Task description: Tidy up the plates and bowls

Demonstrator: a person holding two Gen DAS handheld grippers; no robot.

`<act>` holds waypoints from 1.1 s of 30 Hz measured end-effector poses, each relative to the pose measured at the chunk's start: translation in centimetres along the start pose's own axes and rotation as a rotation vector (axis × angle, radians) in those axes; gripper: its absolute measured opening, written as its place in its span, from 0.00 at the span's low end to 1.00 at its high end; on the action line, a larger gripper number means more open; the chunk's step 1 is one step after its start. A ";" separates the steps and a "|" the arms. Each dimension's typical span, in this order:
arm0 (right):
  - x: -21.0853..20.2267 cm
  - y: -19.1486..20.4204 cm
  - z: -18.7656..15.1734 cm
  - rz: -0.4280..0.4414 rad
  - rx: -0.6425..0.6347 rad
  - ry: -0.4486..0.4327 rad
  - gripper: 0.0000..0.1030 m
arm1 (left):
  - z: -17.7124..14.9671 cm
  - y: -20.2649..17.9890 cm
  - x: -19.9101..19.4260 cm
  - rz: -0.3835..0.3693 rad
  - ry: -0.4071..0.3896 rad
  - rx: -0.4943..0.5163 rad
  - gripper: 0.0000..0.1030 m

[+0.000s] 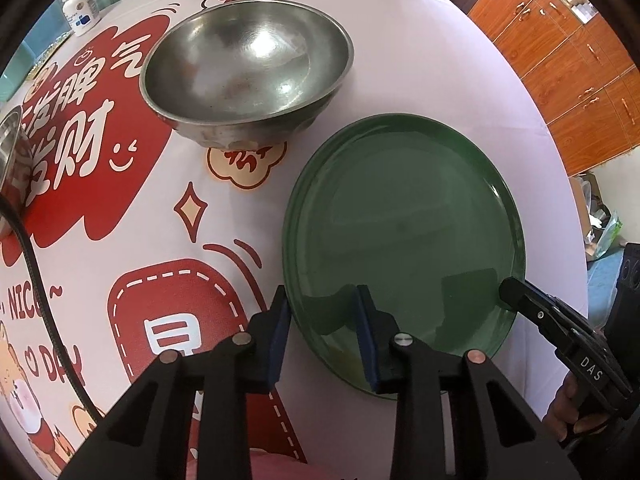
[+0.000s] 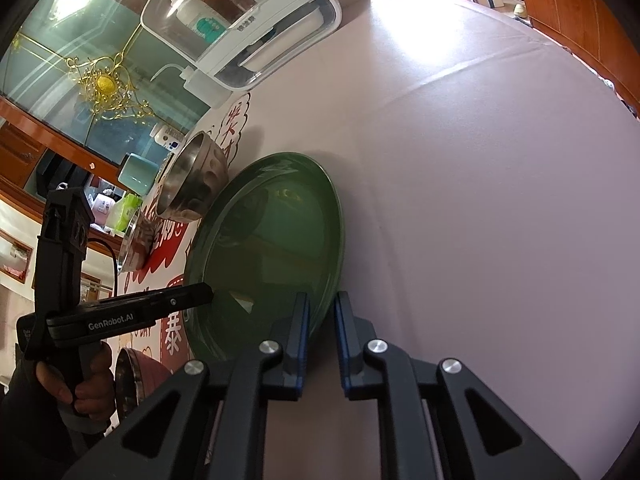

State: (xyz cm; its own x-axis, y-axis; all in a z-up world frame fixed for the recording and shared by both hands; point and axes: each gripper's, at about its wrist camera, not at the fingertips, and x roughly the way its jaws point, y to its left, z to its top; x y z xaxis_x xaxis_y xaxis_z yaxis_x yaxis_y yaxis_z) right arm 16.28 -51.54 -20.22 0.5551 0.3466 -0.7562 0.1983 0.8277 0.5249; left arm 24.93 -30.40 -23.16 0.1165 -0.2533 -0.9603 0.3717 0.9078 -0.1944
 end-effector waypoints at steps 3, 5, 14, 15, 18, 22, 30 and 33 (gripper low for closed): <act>0.0 0.0 0.0 0.000 0.005 0.016 0.11 | -0.5 0.0 -0.5 0.004 0.000 0.002 0.28; -0.1 0.0 0.0 -0.003 0.008 0.022 0.11 | -0.7 -0.3 -1.0 0.005 -0.010 0.007 0.27; -1.3 -0.1 -0.1 0.005 0.013 0.008 0.11 | -1.6 -0.6 -3.2 -0.012 -0.041 0.014 0.27; -1.6 -0.1 -0.2 0.006 0.011 0.002 0.11 | -1.7 -0.7 -3.4 -0.013 -0.044 0.016 0.27; -2.4 -0.1 -0.2 0.009 0.007 -0.012 0.11 | -1.9 -0.8 -4.2 -0.020 -0.055 0.021 0.27; -3.5 -0.1 -0.3 0.012 0.004 -0.029 0.11 | -2.6 -0.9 -5.7 -0.032 -0.084 0.025 0.26; -6.1 0.6 -0.8 0.036 -0.020 -0.065 0.11 | -4.7 -1.0 -8.3 -0.039 -0.125 0.031 0.27; -7.0 1.2 -1.1 0.049 -0.037 -0.074 0.11 | -5.8 -1.0 -9.4 -0.040 -0.144 0.017 0.27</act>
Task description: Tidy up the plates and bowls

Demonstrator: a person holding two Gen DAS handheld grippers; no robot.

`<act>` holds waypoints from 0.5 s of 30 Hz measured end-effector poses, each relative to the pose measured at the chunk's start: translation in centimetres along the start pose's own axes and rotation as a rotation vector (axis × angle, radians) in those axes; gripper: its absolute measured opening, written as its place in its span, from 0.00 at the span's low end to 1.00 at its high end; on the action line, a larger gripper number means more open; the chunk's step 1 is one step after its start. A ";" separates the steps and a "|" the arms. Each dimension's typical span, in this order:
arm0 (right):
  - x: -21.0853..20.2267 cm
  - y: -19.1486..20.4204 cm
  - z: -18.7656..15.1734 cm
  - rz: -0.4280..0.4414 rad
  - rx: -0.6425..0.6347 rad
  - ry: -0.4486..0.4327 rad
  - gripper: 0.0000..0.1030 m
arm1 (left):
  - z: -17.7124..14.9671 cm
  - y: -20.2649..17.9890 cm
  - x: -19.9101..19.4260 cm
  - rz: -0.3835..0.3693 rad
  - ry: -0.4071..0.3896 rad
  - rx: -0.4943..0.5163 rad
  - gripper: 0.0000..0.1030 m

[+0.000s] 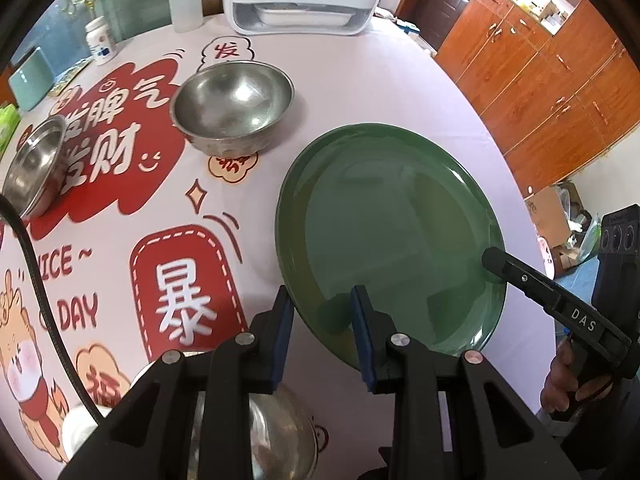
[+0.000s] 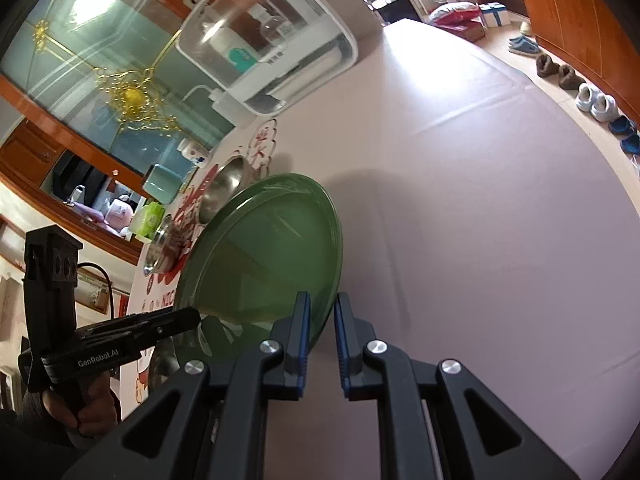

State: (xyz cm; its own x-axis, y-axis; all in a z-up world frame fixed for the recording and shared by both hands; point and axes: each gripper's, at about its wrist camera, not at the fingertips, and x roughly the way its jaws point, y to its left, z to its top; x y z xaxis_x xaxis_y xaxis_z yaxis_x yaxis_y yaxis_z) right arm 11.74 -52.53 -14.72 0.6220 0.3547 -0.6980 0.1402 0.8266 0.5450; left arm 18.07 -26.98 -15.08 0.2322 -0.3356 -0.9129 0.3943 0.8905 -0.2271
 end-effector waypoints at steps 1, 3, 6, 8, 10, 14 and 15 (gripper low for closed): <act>-0.3 0.1 -0.1 0.006 -0.005 -0.002 0.11 | -0.6 -0.4 -0.3 0.001 -0.007 -0.004 0.26; -0.8 0.6 -0.2 0.017 -0.018 -0.006 0.11 | -1.2 -0.6 -1.2 0.000 -0.023 -0.013 0.27; -1.3 1.4 -0.4 0.029 -0.037 -0.011 0.11 | -2.4 -0.6 -2.3 0.002 -0.041 -0.030 0.26; -1.7 2.0 -0.6 0.039 -0.048 -0.018 0.11 | -3.0 -0.6 -2.9 0.004 -0.052 -0.037 0.26; -2.0 2.5 -0.8 0.045 -0.058 -0.020 0.11 | -3.6 -0.3 -3.6 0.000 -0.062 -0.051 0.27; -2.7 3.4 -1.4 0.057 -0.072 -0.023 0.11 | -4.8 0.1 -5.1 -0.006 -0.096 -0.078 0.27; -2.9 3.6 -1.6 0.059 -0.077 -0.027 0.11 | -4.9 0.3 -5.3 -0.007 -0.102 -0.081 0.27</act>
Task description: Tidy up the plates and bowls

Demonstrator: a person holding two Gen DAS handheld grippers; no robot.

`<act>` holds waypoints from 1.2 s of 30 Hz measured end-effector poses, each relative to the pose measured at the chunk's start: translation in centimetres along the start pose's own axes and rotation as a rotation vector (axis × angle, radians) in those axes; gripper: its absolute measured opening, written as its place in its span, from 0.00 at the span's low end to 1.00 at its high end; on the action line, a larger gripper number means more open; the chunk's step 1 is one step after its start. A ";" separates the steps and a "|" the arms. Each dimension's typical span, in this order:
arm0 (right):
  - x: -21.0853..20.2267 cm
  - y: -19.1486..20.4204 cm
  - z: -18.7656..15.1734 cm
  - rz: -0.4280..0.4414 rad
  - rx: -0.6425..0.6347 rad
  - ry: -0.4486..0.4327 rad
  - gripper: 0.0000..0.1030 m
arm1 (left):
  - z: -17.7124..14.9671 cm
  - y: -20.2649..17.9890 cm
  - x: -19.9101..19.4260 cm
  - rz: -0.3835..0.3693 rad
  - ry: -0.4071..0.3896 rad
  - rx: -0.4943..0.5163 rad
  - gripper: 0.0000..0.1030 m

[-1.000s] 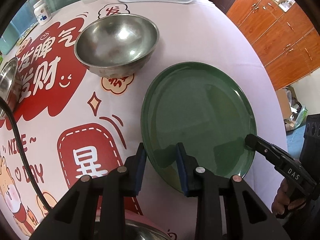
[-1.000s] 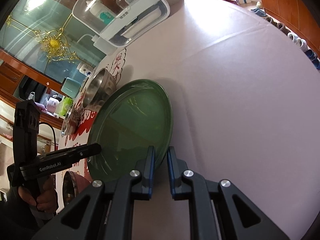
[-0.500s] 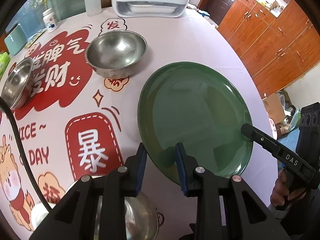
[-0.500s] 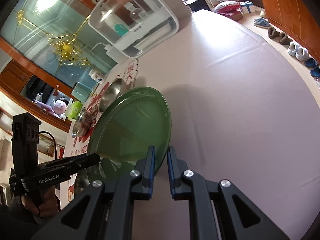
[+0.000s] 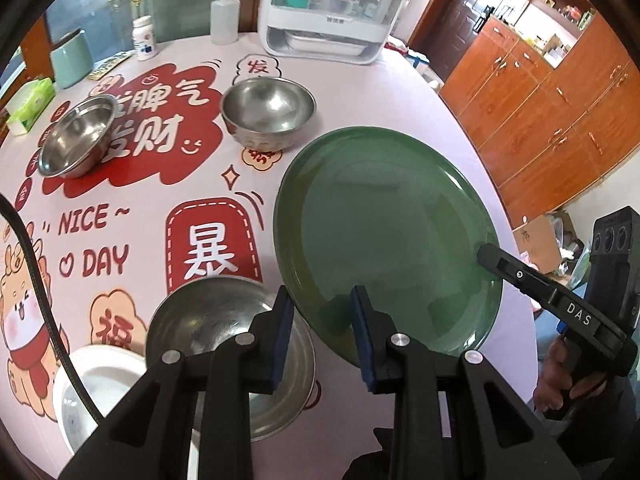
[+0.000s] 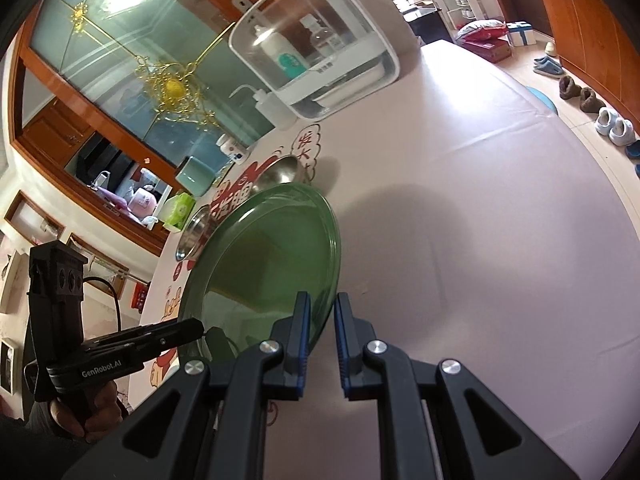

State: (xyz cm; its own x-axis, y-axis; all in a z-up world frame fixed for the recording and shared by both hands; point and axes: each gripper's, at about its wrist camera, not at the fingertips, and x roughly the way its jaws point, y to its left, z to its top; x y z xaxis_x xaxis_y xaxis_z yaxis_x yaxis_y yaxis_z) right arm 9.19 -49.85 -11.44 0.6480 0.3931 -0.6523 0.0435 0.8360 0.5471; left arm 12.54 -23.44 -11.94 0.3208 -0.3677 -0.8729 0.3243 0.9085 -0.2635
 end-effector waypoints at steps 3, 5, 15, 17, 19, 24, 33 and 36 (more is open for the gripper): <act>-0.5 0.9 -0.5 0.010 -0.015 -0.006 0.11 | -0.7 0.3 -1.2 0.000 -0.022 -0.008 0.26; -0.8 1.4 -0.8 0.011 -0.024 -0.009 0.11 | -1.2 0.5 -1.8 -0.002 -0.032 -0.012 0.27; -1.8 4.0 -2.5 0.017 -0.064 -0.007 0.11 | -4.2 2.2 -4.5 -0.024 -0.079 -0.036 0.27; -1.9 4.5 -3.1 0.017 -0.071 -0.003 0.11 | -4.6 2.6 -5.1 -0.026 -0.088 -0.040 0.26; -1.9 5.0 -3.8 0.016 -0.075 0.004 0.11 | -5.3 3.1 -5.8 -0.032 -0.097 -0.046 0.27; -1.9 7.0 -5.5 0.008 -0.091 0.011 0.12 | -6.6 4.9 -7.3 -0.046 -0.103 -0.048 0.27; -1.7 10.9 -8.3 -0.009 -0.107 0.013 0.12 | -8.7 8.1 -9.5 -0.051 -0.086 -0.044 0.26; -1.6 12.1 -9.2 -0.010 -0.109 0.014 0.12 | -9.3 9.2 -10.4 -0.047 -0.087 -0.037 0.27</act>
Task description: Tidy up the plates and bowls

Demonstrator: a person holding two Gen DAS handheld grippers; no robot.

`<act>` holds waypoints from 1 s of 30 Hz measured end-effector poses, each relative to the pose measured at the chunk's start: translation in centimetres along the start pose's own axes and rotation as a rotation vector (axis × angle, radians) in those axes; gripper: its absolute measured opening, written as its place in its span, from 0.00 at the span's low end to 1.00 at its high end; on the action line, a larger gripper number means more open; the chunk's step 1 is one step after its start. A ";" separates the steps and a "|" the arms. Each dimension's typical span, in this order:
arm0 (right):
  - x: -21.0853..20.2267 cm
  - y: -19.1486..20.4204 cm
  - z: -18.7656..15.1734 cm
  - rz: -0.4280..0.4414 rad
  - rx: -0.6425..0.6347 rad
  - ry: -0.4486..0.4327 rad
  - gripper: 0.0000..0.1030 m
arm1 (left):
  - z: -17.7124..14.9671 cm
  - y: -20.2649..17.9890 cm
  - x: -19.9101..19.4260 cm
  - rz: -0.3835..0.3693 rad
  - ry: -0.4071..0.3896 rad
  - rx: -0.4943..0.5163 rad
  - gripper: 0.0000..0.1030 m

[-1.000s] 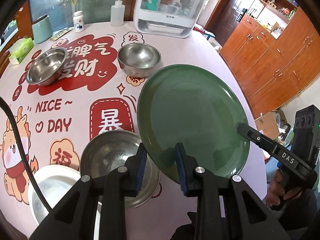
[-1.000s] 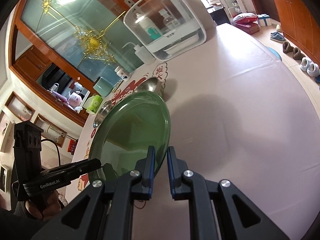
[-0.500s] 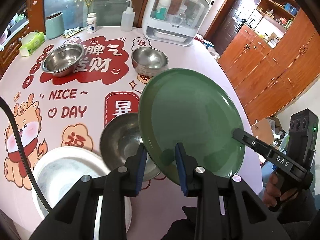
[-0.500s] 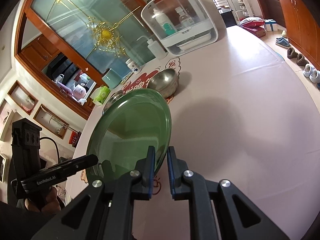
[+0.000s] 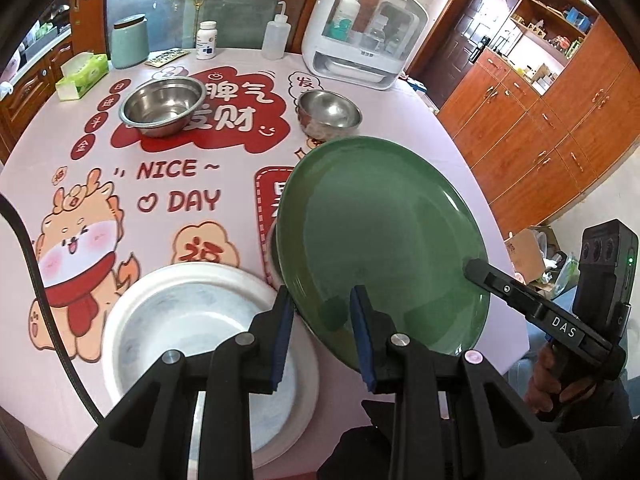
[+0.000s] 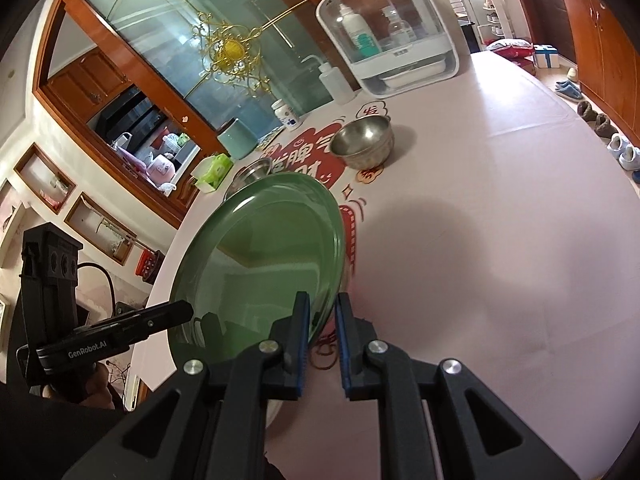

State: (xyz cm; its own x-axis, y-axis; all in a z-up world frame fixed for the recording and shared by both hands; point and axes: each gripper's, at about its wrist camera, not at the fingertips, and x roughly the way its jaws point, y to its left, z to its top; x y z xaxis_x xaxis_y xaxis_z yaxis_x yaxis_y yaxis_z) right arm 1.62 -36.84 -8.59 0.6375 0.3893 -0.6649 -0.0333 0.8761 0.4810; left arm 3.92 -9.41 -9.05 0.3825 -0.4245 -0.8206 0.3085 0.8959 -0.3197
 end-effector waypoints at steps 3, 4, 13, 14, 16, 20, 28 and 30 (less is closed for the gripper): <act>0.2 1.4 -0.8 0.000 -0.004 0.001 0.12 | -0.5 1.1 -0.9 0.002 -0.003 0.003 0.27; 0.3 1.8 -1.0 0.000 -0.006 0.002 0.12 | -0.6 1.4 -1.2 0.002 -0.003 0.003 0.27; 1.4 5.5 -3.0 -0.005 -0.016 0.013 0.13 | -2.1 4.9 -3.1 0.009 0.001 -0.004 0.26; 1.6 6.0 -3.3 -0.007 -0.017 0.014 0.13 | -2.2 5.3 -3.3 0.009 0.002 -0.005 0.26; 2.0 6.5 -3.6 -0.010 -0.015 0.017 0.13 | -2.7 6.1 -3.6 0.010 0.009 -0.004 0.26; 2.9 7.7 -4.6 -0.016 -0.001 0.023 0.13 | -3.5 7.5 -4.0 0.013 0.026 0.004 0.27; 4.4 9.8 -7.1 -0.049 0.030 0.029 0.13 | -4.6 10.0 -3.9 0.025 0.073 0.044 0.26; 4.9 10.2 -7.6 -0.057 0.039 0.029 0.13 | -4.8 10.6 -3.6 0.029 0.088 0.056 0.27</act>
State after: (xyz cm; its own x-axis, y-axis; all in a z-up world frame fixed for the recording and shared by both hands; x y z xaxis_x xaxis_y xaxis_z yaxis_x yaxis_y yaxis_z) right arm -1.45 -23.86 -11.23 0.6147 0.3481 -0.7078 0.0329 0.8853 0.4639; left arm 1.59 2.28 -11.75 0.3149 -0.3833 -0.8683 0.3477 0.8978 -0.2702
